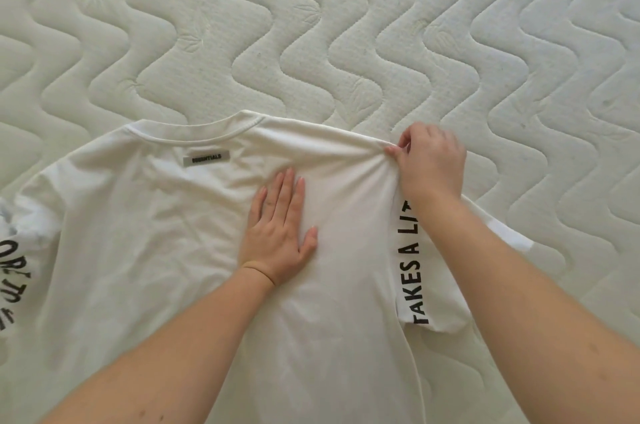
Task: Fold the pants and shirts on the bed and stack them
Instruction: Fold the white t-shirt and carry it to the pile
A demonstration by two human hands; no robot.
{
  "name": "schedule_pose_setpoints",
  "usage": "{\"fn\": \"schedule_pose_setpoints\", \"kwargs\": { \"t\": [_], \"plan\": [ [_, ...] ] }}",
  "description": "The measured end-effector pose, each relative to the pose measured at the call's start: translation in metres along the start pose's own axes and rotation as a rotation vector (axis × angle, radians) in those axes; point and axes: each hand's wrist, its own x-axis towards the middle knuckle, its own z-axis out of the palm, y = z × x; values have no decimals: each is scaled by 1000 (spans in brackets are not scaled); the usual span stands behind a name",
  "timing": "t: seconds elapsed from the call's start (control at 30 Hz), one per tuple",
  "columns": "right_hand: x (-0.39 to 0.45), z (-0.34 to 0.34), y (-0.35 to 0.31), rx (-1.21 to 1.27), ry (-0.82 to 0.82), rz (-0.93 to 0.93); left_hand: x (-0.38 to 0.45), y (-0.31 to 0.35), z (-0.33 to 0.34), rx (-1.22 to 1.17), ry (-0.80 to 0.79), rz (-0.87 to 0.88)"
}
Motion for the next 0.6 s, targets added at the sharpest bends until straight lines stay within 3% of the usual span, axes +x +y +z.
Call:
{"fn": "schedule_pose_setpoints", "kwargs": {
  "t": [0.13, 0.4, 0.5, 0.6],
  "plan": [
    [-14, 13, -36, 162, 111, -238, 1, 0, 0, 4, 21, 15],
    [-5, 53, -114, 99, -320, -759, 2, 0, 0, -20, -18, 24],
    [3, 63, -107, -65, -287, -792, 2, 0, 0, -17, -16, 11],
    [15, 66, -102, -96, -224, -678, 2, 3, -2, -13, 1, -4]
  ]
}}
